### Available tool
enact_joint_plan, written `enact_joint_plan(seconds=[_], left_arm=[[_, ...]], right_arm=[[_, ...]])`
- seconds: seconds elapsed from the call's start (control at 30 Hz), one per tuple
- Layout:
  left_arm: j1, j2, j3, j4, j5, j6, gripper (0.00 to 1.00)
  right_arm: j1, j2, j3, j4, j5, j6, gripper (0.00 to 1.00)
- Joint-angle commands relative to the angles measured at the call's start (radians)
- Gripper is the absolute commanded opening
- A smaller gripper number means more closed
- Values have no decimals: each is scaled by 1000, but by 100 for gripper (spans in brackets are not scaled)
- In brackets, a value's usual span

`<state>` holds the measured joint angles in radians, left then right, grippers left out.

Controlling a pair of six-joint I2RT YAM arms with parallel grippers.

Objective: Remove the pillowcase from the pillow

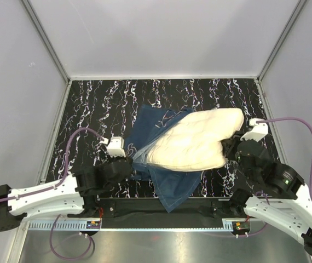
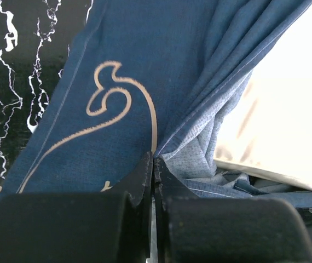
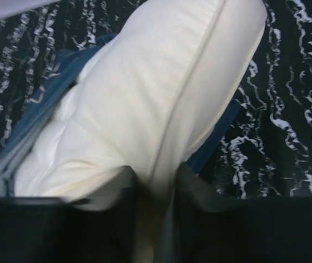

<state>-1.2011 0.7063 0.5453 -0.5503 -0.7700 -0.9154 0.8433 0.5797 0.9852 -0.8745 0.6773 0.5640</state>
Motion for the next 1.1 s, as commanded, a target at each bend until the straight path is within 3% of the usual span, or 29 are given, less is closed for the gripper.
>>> enact_joint_plan(seconds=[0.0,0.07,0.1,0.13,0.27,0.43,0.57,0.63,0.77,0.9,1.07], left_arm=[[9,108,7,48,-28,55,0],[11,159,15,116,3,75,0],[12,206,16,140,15,94,0],[11,231,19,167,29,104,0],[12,352,34,315,103,161,0],[11,455,80,365,127,193,0],[15,446,82,360,120,196,0],[21,420,70,349,120,193,0],[32,357,33,358,144,194,0],[37,328,15,351,149,188,0],[46,294,-1,336,144,184,0]], right_arm=[[-21,32,-35,9,114,102,48],[-21,51,-39,-6,104,122,84],[-21,52,-28,-9,99,126,96],[-21,48,-20,-18,94,123,100],[-21,20,43,-15,79,76,100],[-21,154,4,127,-184,-6,100],[8,316,-129,403,-350,23,100],[80,391,-178,545,-340,24,100],[200,570,-106,618,-257,-36,100],[220,733,-23,635,-239,-82,100],[237,836,-52,672,-243,-69,100]])
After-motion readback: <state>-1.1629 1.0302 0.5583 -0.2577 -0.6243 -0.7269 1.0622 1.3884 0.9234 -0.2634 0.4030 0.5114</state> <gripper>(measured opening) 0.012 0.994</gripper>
